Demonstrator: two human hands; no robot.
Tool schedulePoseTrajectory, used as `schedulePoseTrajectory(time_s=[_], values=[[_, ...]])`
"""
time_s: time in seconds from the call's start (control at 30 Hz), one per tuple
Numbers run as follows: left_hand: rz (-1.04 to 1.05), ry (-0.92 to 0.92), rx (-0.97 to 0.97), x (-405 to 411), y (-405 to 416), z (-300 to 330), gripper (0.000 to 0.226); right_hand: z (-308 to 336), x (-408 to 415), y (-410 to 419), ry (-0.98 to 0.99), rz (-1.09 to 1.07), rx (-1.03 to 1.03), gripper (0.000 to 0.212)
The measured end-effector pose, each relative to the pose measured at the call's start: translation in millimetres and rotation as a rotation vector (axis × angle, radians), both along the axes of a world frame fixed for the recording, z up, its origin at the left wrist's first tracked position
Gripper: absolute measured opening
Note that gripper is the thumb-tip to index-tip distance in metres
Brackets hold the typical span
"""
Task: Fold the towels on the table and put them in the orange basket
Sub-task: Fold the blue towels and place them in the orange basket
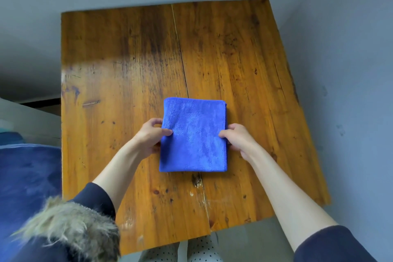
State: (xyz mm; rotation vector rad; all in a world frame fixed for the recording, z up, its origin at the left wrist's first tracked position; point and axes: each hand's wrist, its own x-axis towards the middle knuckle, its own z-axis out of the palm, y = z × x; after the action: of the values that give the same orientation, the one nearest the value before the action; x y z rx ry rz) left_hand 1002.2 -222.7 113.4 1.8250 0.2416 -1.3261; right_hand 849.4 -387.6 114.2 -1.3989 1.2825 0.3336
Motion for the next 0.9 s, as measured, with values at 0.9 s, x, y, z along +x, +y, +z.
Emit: schedulePoseTrajectory(time_s=[0.9], values=[[0.732, -0.412, -0.264, -137, 275, 184, 0.039, 187, 31, 196, -0.536, 0.724, 0.083, 0.023]])
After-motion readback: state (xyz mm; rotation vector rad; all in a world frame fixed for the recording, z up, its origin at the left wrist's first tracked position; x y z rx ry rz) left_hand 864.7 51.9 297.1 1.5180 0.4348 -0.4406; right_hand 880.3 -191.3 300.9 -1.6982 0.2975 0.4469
